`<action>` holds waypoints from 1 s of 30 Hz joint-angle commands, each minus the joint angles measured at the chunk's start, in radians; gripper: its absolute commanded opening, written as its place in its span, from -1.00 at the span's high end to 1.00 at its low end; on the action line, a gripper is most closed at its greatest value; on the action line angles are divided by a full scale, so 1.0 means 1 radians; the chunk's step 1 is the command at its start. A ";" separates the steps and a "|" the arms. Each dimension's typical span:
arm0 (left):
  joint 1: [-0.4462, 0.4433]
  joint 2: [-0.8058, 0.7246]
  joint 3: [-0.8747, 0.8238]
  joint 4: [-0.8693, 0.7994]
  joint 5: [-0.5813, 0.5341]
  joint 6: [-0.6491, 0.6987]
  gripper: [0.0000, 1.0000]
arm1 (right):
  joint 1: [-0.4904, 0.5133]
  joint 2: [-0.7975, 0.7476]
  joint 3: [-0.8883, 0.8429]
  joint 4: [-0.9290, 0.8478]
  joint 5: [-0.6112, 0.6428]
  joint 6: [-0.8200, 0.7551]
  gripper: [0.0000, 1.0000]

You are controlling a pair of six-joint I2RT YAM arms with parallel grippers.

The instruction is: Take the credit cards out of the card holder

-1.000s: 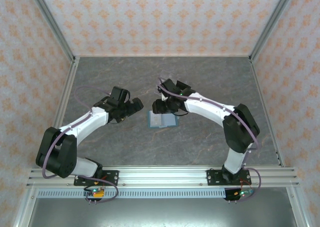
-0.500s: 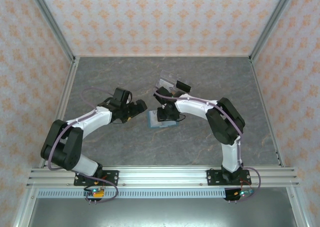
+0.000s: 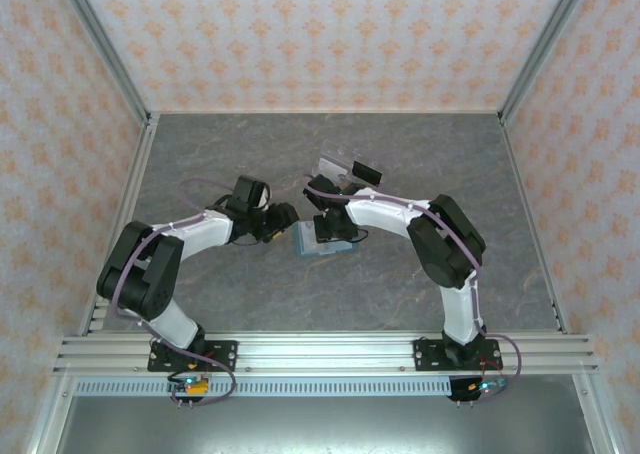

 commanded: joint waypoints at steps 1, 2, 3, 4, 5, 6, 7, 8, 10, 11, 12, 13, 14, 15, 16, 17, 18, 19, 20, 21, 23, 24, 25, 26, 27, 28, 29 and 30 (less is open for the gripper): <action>-0.015 0.014 0.005 0.086 0.068 -0.021 -0.01 | -0.007 0.078 -0.043 -0.024 0.077 0.018 0.20; -0.020 0.017 0.007 0.090 0.077 -0.019 0.03 | -0.007 0.082 -0.047 -0.021 0.072 0.022 0.22; -0.027 0.020 0.007 0.096 0.086 -0.019 0.04 | -0.007 0.082 -0.050 -0.016 0.068 0.030 0.24; -0.033 0.025 0.008 0.100 0.092 -0.016 0.05 | -0.007 0.081 -0.055 -0.007 0.068 0.036 0.24; -0.042 0.033 0.015 0.098 0.097 -0.011 0.06 | -0.007 0.079 -0.064 -0.002 0.070 0.043 0.25; -0.049 0.045 0.022 0.093 0.102 -0.005 0.08 | -0.007 0.077 -0.066 -0.004 0.071 0.047 0.26; -0.054 0.055 0.029 0.087 0.106 0.001 0.11 | -0.007 0.072 -0.070 -0.003 0.077 0.051 0.28; -0.058 0.067 0.037 0.078 0.104 0.006 0.13 | -0.007 0.066 -0.077 0.001 0.084 0.056 0.28; -0.060 0.086 0.050 0.068 0.100 0.013 0.15 | -0.007 0.058 -0.085 -0.001 0.093 0.058 0.29; -0.060 0.092 0.052 0.070 0.099 0.012 0.16 | -0.007 0.057 -0.082 -0.007 0.097 0.056 0.29; -0.060 0.095 0.053 0.075 0.102 0.013 0.17 | -0.007 0.056 -0.080 -0.011 0.098 0.056 0.30; -0.059 0.097 0.051 0.081 0.103 0.013 0.18 | -0.007 0.054 -0.080 -0.011 0.096 0.054 0.30; -0.059 0.097 0.050 0.080 0.098 0.015 0.21 | -0.007 0.054 -0.080 -0.011 0.094 0.053 0.30; -0.060 0.096 0.048 0.070 0.083 0.019 0.21 | -0.007 0.054 -0.080 -0.011 0.090 0.051 0.30; -0.060 0.094 0.046 0.060 0.068 0.024 0.20 | -0.007 0.057 -0.080 -0.009 0.088 0.051 0.31; -0.061 0.090 0.044 0.045 0.053 0.028 0.18 | -0.007 0.057 -0.078 -0.009 0.088 0.049 0.31; -0.060 0.086 0.039 0.035 0.042 0.033 0.15 | -0.007 0.062 -0.076 -0.006 0.087 0.048 0.31; -0.061 0.082 0.035 0.033 0.039 0.035 0.15 | -0.007 0.066 -0.074 -0.009 0.087 0.046 0.31; -0.061 0.075 0.029 0.035 0.039 0.035 0.15 | -0.006 0.068 -0.072 -0.010 0.088 0.045 0.32; -0.061 0.067 0.026 0.034 0.037 0.036 0.15 | -0.007 0.071 -0.072 -0.008 0.092 0.046 0.32; -0.062 0.053 0.025 0.025 0.037 0.042 0.15 | -0.007 0.066 -0.074 -0.011 0.101 0.046 0.34; -0.061 0.048 0.026 0.019 0.036 0.045 0.14 | -0.007 0.060 -0.077 -0.007 0.099 0.048 0.35; -0.061 0.044 0.028 0.014 0.035 0.048 0.14 | -0.007 0.050 -0.077 -0.008 0.097 0.049 0.36; -0.061 0.041 0.030 0.009 0.034 0.052 0.14 | -0.007 0.036 -0.077 -0.008 0.091 0.049 0.36; -0.060 0.041 0.031 0.004 0.033 0.052 0.14 | -0.008 0.014 -0.078 0.000 0.082 0.045 0.36; -0.060 0.041 0.030 0.002 0.031 0.054 0.14 | -0.007 -0.008 -0.081 0.007 0.076 0.044 0.35; -0.061 0.041 0.030 0.007 0.031 0.053 0.14 | -0.007 -0.034 -0.079 0.009 0.074 0.040 0.33; -0.061 0.042 0.028 0.010 0.030 0.051 0.14 | -0.007 -0.051 -0.073 0.009 0.071 0.035 0.31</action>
